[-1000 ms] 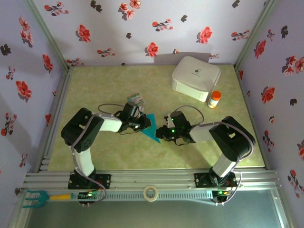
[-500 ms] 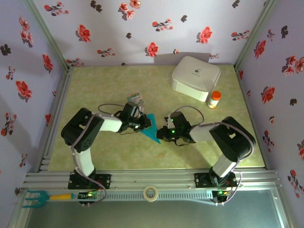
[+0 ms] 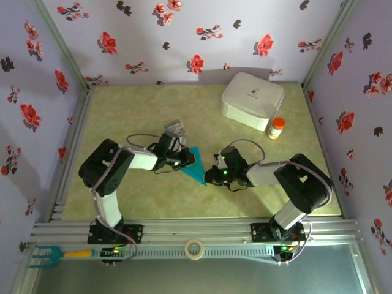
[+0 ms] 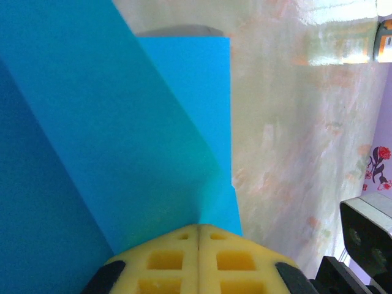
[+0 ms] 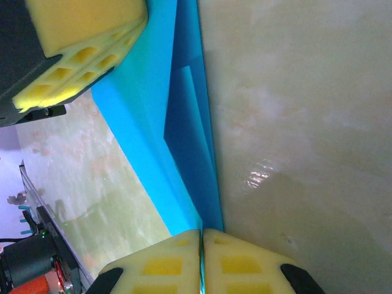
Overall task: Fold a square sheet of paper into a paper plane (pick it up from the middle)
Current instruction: Fourth fold the wing at the center of the table.
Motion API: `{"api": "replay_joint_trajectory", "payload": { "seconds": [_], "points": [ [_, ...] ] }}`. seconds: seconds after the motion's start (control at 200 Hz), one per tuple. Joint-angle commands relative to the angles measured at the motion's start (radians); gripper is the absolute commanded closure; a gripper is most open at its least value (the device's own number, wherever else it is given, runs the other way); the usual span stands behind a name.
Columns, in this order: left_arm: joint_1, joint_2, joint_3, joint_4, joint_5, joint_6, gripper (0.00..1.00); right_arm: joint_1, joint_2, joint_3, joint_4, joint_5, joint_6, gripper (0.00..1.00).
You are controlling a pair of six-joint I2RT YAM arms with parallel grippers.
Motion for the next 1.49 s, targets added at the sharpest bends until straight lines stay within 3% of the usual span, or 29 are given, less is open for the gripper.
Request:
{"api": "replay_joint_trajectory", "payload": {
  "seconds": [0.0, 0.355, 0.625, 0.925, 1.31, 1.49],
  "points": [
    [-0.002, 0.026, -0.004, -0.036, -0.016, 0.021, 0.99, 0.013, 0.006, -0.028, -0.074, 0.015, 0.000, 0.90],
    [-0.002, 0.024, -0.006, -0.037, -0.015, 0.023, 1.00, 0.017, -0.047, -0.040, -0.107, 0.026, 0.003, 0.83],
    [-0.002, 0.022, -0.009, -0.036, -0.015, 0.022, 1.00, 0.017, -0.040, -0.042, -0.113, 0.028, -0.003, 0.91],
    [-0.002, 0.022, -0.011, -0.036, -0.016, 0.022, 1.00, 0.017, -0.095, -0.052, -0.150, 0.046, -0.002, 0.83],
    [-0.002, 0.022, -0.012, -0.032, -0.016, 0.022, 1.00, 0.017, -0.064, -0.049, -0.147, 0.044, -0.004, 0.90],
    [-0.002, 0.018, -0.014, -0.033, -0.017, 0.026, 1.00, 0.017, -0.140, -0.027, -0.196, 0.064, -0.006, 0.77]
  ]
}}
